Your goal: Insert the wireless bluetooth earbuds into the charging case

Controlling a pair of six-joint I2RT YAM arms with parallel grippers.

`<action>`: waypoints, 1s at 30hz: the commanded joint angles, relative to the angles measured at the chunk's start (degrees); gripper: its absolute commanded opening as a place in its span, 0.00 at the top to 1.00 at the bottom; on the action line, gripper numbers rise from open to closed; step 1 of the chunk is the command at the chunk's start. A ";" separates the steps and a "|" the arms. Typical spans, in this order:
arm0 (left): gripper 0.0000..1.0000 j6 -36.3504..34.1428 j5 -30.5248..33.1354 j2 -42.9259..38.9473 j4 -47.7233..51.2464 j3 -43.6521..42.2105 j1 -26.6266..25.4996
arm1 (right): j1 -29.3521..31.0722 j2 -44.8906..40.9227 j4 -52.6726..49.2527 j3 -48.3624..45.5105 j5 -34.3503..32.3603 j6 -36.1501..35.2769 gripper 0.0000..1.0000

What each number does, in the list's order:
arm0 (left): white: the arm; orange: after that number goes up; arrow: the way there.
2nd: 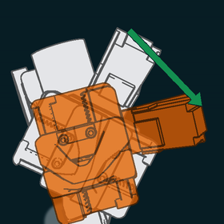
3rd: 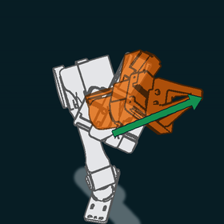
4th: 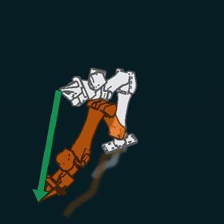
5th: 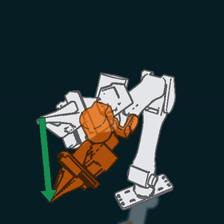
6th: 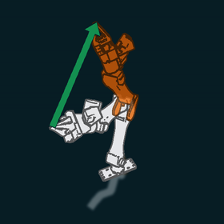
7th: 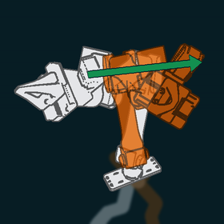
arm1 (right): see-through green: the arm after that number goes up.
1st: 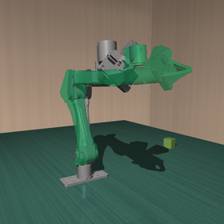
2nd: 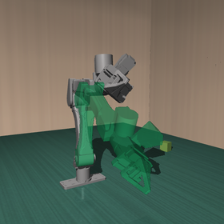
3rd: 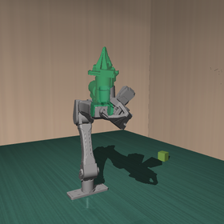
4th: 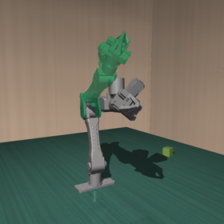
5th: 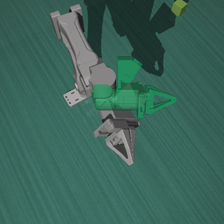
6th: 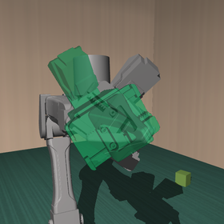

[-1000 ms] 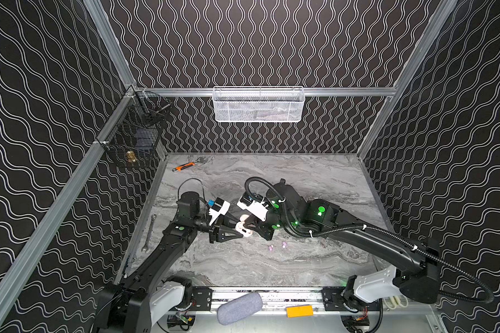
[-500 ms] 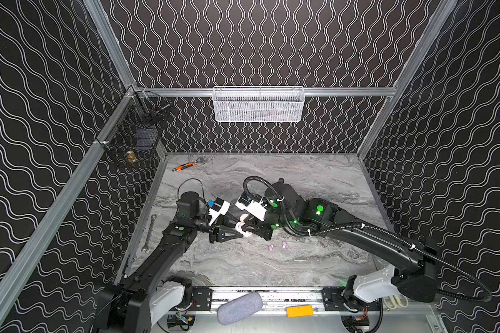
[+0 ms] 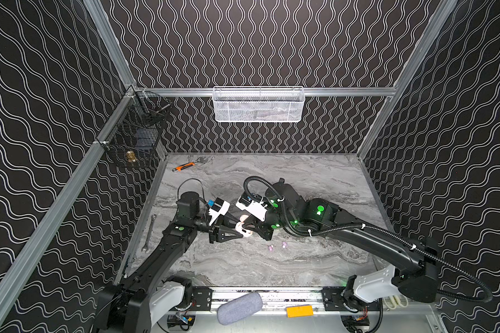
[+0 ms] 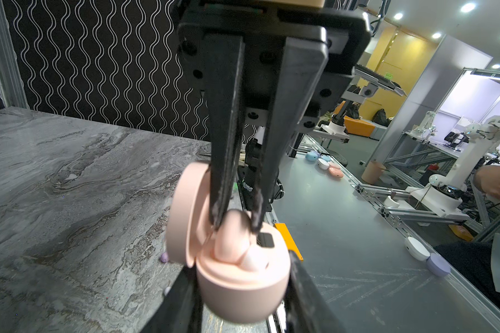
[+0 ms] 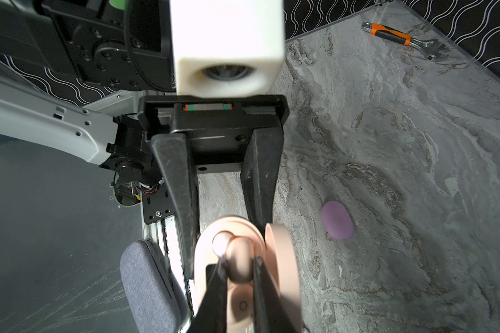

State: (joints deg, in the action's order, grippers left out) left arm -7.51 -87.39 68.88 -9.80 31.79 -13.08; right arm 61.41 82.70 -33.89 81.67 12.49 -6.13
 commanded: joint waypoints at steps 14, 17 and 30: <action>1.00 -0.14 -0.76 0.34 -1.27 0.20 -0.03 | 4.59 2.50 -3.30 3.16 -9.47 -4.21 0.85; 1.00 -0.14 -0.76 0.52 -1.27 0.29 0.04 | 7.09 3.85 -4.34 4.37 -14.55 -5.01 0.85; 1.00 -0.31 -0.59 0.71 -1.27 0.29 0.00 | 11.45 5.40 -6.38 6.76 -23.49 -6.63 0.86</action>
State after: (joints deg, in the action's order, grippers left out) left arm -7.53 -86.54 69.63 -7.70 31.77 -12.86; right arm 72.38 87.66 -39.24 88.12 -12.23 -11.77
